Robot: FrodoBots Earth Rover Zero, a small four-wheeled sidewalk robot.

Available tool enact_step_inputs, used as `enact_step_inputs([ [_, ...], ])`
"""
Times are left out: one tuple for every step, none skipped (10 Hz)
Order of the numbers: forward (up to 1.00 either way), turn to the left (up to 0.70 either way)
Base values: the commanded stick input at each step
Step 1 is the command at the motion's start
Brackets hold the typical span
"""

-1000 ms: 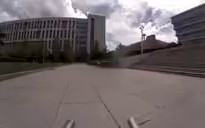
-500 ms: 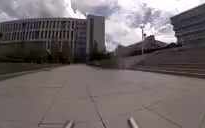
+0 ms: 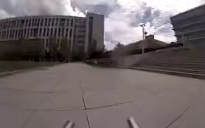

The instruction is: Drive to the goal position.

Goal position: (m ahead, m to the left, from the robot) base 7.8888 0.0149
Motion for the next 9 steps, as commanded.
enact_step_inputs([
  [1.0,0.01],
  [1.0,0.01],
  [1.0,0.01],
  [1.0,0.01],
  [1.0,0.01],
  [1.0,0.01],
  [1.0,0.01],
  [1.0,0.01],
  [1.0,0.01],
])
